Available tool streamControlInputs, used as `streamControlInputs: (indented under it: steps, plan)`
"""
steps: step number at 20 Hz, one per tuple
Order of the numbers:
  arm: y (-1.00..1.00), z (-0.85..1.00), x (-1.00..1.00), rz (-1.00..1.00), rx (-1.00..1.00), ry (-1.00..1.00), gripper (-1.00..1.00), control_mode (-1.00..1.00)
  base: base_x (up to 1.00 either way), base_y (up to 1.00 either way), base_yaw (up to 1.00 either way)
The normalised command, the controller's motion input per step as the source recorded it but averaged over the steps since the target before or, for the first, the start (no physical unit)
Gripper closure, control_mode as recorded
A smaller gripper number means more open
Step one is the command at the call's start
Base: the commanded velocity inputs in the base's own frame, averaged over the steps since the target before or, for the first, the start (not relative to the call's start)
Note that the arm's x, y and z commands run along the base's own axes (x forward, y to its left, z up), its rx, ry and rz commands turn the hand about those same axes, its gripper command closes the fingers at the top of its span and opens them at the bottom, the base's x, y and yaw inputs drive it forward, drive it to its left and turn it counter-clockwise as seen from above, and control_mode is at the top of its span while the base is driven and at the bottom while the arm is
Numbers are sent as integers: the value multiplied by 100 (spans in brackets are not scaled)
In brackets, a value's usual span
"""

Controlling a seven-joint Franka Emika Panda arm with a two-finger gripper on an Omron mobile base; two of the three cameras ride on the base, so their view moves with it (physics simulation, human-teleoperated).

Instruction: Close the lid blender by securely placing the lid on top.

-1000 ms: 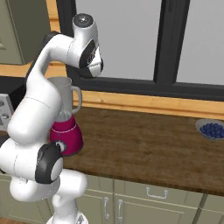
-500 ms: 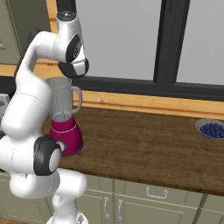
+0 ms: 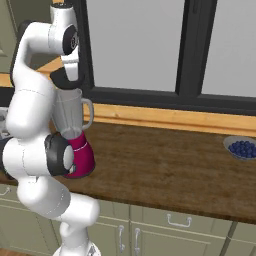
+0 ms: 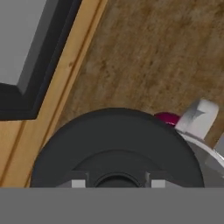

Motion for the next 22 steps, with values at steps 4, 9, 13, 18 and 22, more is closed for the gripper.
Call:
streamControlInputs:
  steps: [4,9,13,18,22]
  plan:
    - [21,-20,0,0,0,1,100,-100,0,0,0]
    - [16,-22,-15,0,-5,3,100,-100,0,0,0]
    - [0,-14,-34,0,-5,0,100,-100,0,0,0]
    - [0,-5,-43,0,-1,0,100,-100,0,0,0]
    - [0,-6,-10,0,0,0,100,-100,0,0,0]
